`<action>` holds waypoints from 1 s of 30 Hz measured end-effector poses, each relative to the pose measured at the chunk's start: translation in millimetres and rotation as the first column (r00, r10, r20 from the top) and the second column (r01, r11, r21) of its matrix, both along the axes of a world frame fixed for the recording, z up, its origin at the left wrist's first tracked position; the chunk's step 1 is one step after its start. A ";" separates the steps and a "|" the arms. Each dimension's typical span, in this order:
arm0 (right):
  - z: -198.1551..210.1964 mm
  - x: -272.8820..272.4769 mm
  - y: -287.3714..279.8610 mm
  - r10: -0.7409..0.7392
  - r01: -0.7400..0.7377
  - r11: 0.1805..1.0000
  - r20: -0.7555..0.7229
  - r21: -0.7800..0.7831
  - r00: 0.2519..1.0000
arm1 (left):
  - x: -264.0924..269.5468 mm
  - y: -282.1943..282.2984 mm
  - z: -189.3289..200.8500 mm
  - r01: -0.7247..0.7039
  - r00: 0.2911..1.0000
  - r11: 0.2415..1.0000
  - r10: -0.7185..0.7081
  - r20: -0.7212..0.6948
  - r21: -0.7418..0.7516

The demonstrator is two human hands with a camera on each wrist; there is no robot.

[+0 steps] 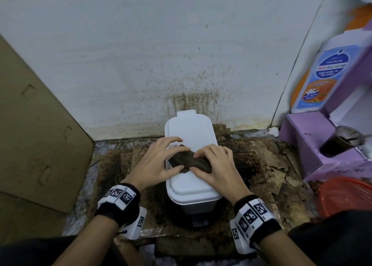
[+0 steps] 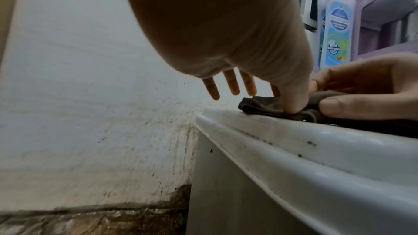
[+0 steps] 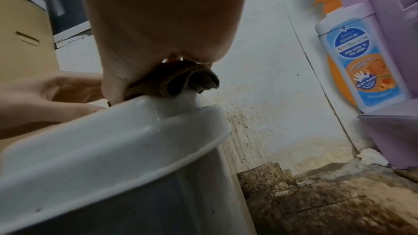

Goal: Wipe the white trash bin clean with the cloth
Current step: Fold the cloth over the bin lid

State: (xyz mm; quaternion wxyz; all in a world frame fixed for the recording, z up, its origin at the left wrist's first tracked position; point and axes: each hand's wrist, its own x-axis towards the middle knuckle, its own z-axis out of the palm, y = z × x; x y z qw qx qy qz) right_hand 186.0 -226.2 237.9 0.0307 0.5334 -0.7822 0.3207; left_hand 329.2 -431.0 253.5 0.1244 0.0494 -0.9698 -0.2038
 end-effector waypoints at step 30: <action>42.7 -10.7 23.4 -0.017 0.222 0.900 0.479 -0.375 0.878 | -13.0 37.6 57.6 -0.111 0.886 0.617 0.417 -0.204 0.779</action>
